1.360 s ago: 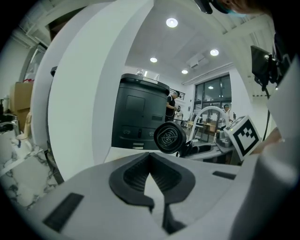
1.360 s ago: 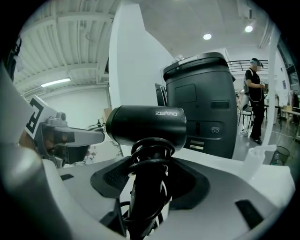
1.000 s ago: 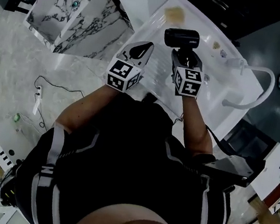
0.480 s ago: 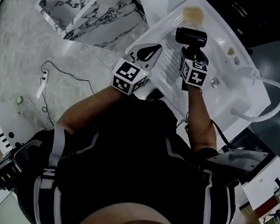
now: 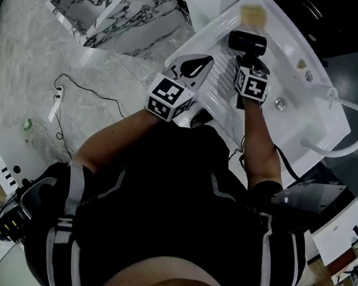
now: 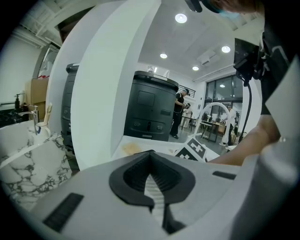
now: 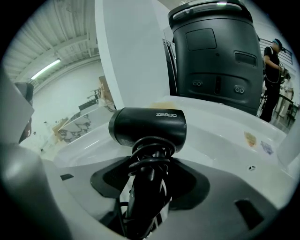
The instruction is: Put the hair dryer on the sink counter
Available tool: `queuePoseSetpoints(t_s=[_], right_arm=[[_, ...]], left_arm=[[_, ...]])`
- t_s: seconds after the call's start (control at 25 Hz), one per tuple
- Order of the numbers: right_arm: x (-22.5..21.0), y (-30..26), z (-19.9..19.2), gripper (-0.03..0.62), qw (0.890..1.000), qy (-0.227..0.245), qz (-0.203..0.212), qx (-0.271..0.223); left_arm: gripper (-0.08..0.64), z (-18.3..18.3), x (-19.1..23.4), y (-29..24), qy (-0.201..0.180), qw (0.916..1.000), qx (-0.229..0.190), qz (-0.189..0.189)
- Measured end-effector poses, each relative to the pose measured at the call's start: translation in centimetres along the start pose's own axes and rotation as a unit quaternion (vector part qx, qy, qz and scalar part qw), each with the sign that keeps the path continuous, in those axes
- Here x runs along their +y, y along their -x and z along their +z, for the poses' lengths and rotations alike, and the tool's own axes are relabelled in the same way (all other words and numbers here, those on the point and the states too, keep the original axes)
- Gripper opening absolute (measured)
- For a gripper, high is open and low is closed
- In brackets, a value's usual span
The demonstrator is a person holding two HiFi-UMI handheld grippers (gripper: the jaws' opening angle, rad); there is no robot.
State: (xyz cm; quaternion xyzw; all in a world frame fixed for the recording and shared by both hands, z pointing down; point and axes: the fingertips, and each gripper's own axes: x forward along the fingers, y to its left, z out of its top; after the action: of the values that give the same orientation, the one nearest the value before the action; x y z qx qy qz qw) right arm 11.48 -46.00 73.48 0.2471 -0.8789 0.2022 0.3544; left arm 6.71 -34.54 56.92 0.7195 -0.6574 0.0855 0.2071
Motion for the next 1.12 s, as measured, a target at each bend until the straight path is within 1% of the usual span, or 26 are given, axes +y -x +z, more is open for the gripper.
queuePoseSetpoints(t_s=[0.4,0.72,0.88,1.12], right_arm=[[-1.1,-1.2,-0.6,0.261,0.999,-0.012,-0.028,0.035],[-1.5,-1.4,-0.7,0.262,0.996,-0.021,-0.057,0.062],[-1.6,-1.4,-0.5,0.262,0.995,-0.021,-0.064,0.067],[-1.6,-1.4,-0.6,0.262,0.996,-0.016,-0.057,0.072]], left_arm=[[0.005,-0.4,0.3,1.3,0.004,1.0000,0.000,0.004],[0.005,-0.2,0.5,2.0,0.002,1.0000,-0.001,-0.007],[0.005,-0.1,0.9,2.6,0.002,0.9999,0.000,-0.011],[0.005,0.2,1.3,3.1,0.002,0.9998,-0.003,-0.022]])
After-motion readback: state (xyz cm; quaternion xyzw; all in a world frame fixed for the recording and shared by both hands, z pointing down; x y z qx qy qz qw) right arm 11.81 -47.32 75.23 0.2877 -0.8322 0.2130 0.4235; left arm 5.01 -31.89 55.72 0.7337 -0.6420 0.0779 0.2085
